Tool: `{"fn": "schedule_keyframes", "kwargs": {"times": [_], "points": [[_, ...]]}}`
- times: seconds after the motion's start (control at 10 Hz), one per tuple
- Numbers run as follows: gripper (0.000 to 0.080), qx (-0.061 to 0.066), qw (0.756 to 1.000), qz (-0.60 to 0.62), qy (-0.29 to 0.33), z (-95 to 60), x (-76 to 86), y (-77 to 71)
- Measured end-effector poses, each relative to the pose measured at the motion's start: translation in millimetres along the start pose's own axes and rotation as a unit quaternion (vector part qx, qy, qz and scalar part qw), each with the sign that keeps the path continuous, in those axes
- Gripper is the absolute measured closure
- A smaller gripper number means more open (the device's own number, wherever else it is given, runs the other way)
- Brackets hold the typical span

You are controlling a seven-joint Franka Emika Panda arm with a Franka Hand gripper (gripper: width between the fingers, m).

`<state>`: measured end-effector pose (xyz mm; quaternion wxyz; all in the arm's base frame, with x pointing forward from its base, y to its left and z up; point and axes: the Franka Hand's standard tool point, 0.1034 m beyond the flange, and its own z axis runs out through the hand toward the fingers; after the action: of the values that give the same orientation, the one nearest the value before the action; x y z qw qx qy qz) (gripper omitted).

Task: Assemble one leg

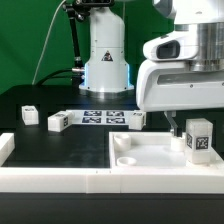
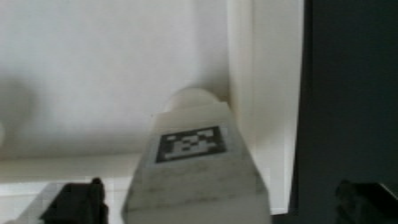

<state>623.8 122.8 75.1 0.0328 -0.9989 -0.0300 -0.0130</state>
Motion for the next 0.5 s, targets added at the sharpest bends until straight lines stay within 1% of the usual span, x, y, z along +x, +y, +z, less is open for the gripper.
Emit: {"fn": "schedule_keyframes", "kwargs": {"times": [0.1,0.3,0.4,0.5], "points": [[0.0150,0.000,1.000,0.000,0.000,0.1,0.0,0.1],[0.0417,0.000,1.000,0.001,0.000,0.1,0.0,0.2],[0.0417,0.000,1.000,0.001,0.000,0.1,0.0,0.5],[0.0506,-0.002,1.000,0.002,0.000,0.1,0.2,3.3]]}}
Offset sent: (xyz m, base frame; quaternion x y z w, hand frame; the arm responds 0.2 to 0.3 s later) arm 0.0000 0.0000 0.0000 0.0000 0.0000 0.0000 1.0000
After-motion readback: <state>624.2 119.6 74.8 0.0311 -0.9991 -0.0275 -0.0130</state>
